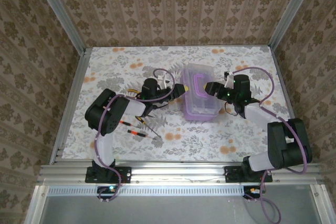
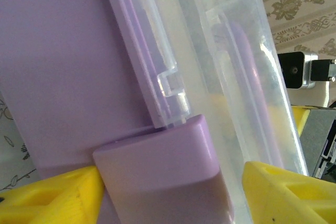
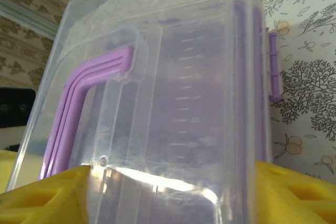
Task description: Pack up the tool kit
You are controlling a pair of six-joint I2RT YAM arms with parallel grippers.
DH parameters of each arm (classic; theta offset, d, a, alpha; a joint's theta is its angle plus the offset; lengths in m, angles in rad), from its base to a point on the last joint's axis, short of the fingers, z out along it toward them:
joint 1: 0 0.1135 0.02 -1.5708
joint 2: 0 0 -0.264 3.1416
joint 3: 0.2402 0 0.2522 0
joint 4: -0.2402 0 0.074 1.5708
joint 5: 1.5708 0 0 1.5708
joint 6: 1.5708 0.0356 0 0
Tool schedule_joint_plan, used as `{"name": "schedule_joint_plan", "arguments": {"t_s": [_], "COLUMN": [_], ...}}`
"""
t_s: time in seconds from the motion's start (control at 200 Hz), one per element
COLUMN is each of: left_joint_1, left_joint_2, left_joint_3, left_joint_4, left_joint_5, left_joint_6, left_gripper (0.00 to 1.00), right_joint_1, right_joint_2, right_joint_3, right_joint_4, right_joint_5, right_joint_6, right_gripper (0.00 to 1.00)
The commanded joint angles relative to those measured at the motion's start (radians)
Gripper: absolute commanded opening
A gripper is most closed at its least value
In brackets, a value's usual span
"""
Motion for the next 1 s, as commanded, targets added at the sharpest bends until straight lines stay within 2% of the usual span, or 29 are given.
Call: {"name": "schedule_joint_plan", "arguments": {"t_s": [0.0, 0.17, 0.56, 0.995], "left_joint_1": [-0.028, -0.029, -0.039, -0.055], "left_joint_2": [-0.041, -0.077, -0.119, -0.205], "left_joint_3": [0.050, 0.086, 0.174, 0.246], "left_joint_4": [-0.011, -0.097, -0.224, -0.451], "left_joint_5": [0.037, 0.032, 0.047, 0.028], "left_joint_6": [0.014, 0.061, 0.124, 0.257], "left_gripper": [0.71, 0.70, 0.62, 0.57], "right_joint_1": [0.034, 0.034, 0.034, 0.032], "right_joint_2": [0.126, 0.143, 0.143, 0.097], "right_joint_3": [-0.094, -0.111, -0.122, -0.108], "right_joint_4": [-0.219, -0.204, -0.209, -0.314], "right_joint_5": [-0.136, -0.141, -0.121, -0.039], "right_joint_6": [0.074, 0.074, 0.060, -0.004], "right_gripper": [0.70, 0.69, 0.68, 0.72]}}
